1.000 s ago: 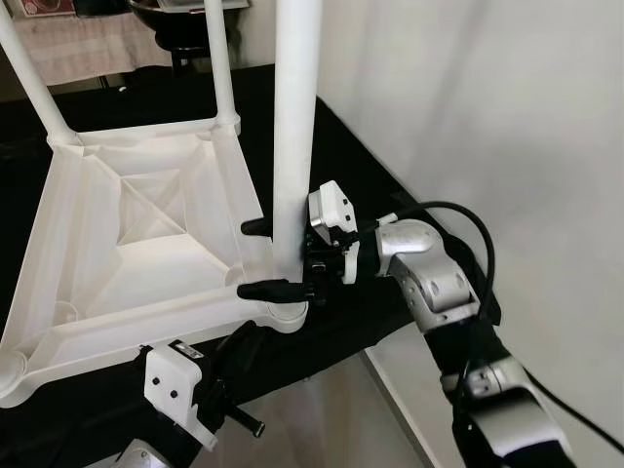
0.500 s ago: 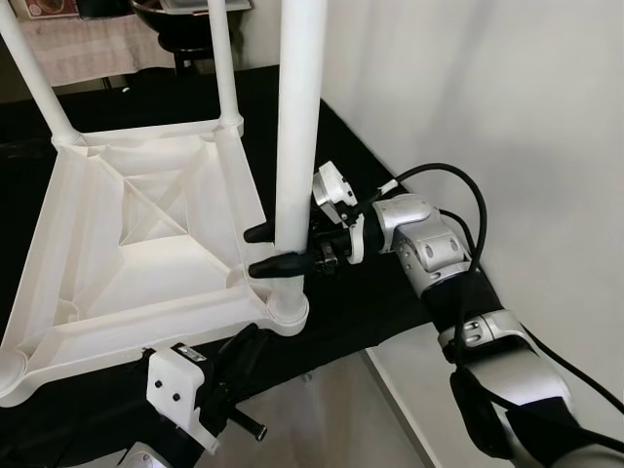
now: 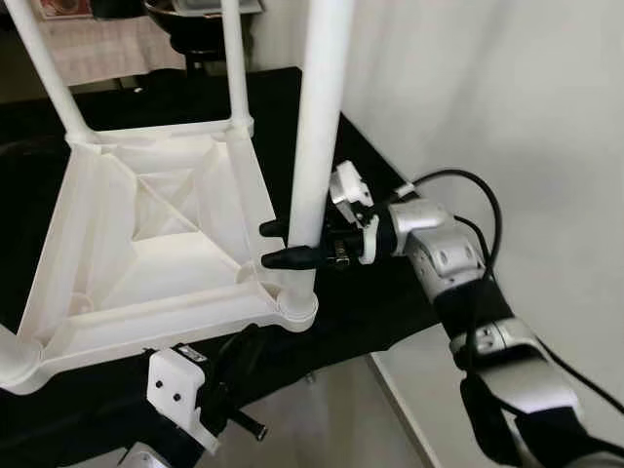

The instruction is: Building children table

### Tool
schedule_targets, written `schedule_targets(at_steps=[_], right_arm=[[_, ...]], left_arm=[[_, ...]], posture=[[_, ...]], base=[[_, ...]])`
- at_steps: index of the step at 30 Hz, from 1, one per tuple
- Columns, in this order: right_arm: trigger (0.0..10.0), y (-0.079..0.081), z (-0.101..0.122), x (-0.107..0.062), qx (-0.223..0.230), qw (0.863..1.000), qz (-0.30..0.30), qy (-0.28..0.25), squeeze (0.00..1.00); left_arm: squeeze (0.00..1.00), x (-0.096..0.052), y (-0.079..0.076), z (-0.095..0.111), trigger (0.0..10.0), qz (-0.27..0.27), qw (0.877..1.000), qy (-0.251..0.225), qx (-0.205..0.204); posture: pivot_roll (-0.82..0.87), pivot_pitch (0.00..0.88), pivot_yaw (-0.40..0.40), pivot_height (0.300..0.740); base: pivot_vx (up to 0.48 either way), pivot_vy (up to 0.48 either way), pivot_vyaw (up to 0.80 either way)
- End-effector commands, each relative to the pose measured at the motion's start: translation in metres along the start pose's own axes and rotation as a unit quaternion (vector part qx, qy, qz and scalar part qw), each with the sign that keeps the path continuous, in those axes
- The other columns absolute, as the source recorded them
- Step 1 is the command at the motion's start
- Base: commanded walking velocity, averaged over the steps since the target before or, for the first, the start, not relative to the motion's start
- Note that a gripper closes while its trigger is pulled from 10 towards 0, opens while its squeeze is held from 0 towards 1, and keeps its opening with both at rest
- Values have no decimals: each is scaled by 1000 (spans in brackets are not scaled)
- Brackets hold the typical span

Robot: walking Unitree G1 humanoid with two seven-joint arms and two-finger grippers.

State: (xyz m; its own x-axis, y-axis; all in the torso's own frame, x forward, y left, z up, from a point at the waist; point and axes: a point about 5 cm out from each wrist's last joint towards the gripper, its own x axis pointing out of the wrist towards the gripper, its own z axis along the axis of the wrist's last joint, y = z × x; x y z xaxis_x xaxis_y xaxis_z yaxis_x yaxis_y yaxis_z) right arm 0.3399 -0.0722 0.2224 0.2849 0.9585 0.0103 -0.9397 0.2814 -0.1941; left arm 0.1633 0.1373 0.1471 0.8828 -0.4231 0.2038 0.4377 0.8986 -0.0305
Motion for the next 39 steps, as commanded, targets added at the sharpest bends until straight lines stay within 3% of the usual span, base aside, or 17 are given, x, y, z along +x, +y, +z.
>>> schedule_targets(at_steps=[1,2,3,4,8,12,13,14,18,19,26,27,28,29,37,38,39], right_arm=[[0,-8,-17,-9,-12,983,-175,62,0],[0,18,-30,-7,-4,963,-257,78,0],[0,18,-30,-7,-4,963,-257,78,0],[0,39,-36,-2,13,957,-279,84,0],[0,54,-39,6,19,967,-241,78,0],[0,52,-40,8,16,971,-226,76,0],[3804,52,-40,10,16,973,-217,76,0],[10000,48,-40,12,11,974,-210,81,0],[10000,43,-37,14,0,977,-197,81,0],[10000,37,-31,16,9,988,-147,55,1000],[10000,17,4,5,-16,999,32,20,1000],[10000,11,7,2,-30,998,52,25,804],[10000,11,7,2,-30,998,52,25,804],[10000,6,8,0,-30,996,77,33,0],[10000,-9,12,2,-21,991,123,49,0],[1255,-11,13,3,-17,991,123,48,0],[0,-14,12,5,-14,992,115,51,0]], left_arm=[[0,-1,-1,-1,10000,1,1000,3,-3],[0,-1,0,-1,10000,2,1000,3,-1],[0,-1,0,-1,10000,2,1000,3,-1],[0,-2,2,-1,10000,3,1000,4,1],[0,-1,3,-3,10000,0,1000,6,3],[0,-1,4,-3,10000,3,1000,6,5],[0,-1,4,-2,10000,7,1000,5,7],[0,-1,5,-2,10000,10,1000,4,8],[0,-1,5,-2,10000,12,1000,4,9],[0,-1,5,-1,10000,11,1000,4,9],[0,1,3,-2,10000,7,1000,4,5],[0,1,3,-2,10000,7,1000,4,4],[0,1,3,-2,10000,7,1000,4,4],[0,2,2,-2,10000,6,1000,4,3],[0,1,0,-2,10000,2,1000,4,-2],[0,1,0,-2,10000,2,1000,5,-2],[0,1,0,-2,10000,2,1000,5,-3]], posture=[[-103,127,-104,740],[-102,132,-89,740],[-102,132,-89,740],[-110,119,-81,740],[-99,105,-90,740],[-99,106,-88,740],[-88,108,-84,740],[-85,111,-81,740],[-85,111,-81,740],[-78,114,-79,740],[-71,113,-82,740],[-71,113,-82,740],[-71,113,-82,740],[-70,115,-82,740],[-63,119,-84,740],[-61,120,-84,740],[-60,121,-85,740]], base=[[0,0,0],[0,0,0],[0,0,0],[0,0,0],[0,0,0],[0,0,0],[0,0,0],[0,0,0],[0,0,0],[0,0,0],[0,0,0],[0,0,0],[0,0,0],[0,0,0],[0,0,0],[0,0,0],[0,0,0]])
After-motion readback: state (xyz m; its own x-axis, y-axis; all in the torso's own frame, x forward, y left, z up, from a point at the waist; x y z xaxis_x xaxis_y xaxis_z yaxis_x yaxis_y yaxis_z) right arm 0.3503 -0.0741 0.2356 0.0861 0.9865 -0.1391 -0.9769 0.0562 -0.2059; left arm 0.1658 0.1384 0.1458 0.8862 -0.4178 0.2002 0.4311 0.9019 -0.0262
